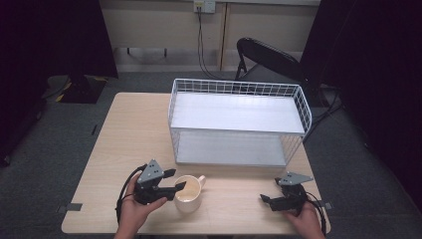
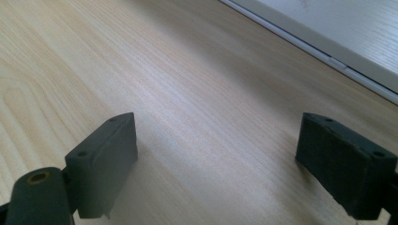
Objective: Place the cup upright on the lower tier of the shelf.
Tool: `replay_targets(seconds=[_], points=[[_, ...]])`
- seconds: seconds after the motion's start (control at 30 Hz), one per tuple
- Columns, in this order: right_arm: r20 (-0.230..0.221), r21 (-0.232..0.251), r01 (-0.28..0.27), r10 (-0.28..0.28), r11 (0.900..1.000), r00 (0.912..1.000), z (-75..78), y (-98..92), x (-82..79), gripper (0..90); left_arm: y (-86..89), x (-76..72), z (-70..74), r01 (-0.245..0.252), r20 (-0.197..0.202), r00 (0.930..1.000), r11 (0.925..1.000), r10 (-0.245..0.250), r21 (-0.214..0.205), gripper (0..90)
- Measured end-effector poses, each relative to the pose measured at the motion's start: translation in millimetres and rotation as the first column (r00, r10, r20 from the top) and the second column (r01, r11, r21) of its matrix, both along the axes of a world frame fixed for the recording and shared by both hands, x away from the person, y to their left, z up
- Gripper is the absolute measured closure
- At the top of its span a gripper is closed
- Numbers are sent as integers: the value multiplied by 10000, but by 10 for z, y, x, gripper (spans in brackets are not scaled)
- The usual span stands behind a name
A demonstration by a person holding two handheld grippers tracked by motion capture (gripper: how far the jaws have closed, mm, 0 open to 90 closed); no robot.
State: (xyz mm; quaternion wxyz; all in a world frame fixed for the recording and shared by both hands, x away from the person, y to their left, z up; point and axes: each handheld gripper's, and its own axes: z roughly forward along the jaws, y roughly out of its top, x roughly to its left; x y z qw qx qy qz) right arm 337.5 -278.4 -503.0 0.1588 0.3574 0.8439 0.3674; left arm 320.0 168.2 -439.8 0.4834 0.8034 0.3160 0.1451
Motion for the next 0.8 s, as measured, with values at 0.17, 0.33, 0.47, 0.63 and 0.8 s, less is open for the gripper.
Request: replay_targets(seconds=[0.17, 0.33, 0.47, 0.63, 0.8], points=[[1, 0, 5, -5, 10000, 10000, 0, 0, -1, 123, -14, 10, -41, 119, -148, 9998, 9999, -121, -97, 448], [2, -1, 4, -4, 10000, 10000, 0, 0, 0, 122, -35, 11, -42, 159, -139, 9998, 9999, -159, -33, 501], [-9, 1, 9, -9, 10000, 10000, 0, 0, -1, 123, -41, 18, -48, 69, -93, 9999, 9999, -68, 116, 556], [-8, 0, 9, -9, 10000, 10000, 0, 0, -1, 123, -50, 18, -58, 84, -152, 9999, 9999, -83, 107, 614], [5, -4, 4, -4, 10000, 10000, 0, 0, 0, 122, -77, 16, -77, 94, -134, 9999, 9997, -90, 240, 638]])
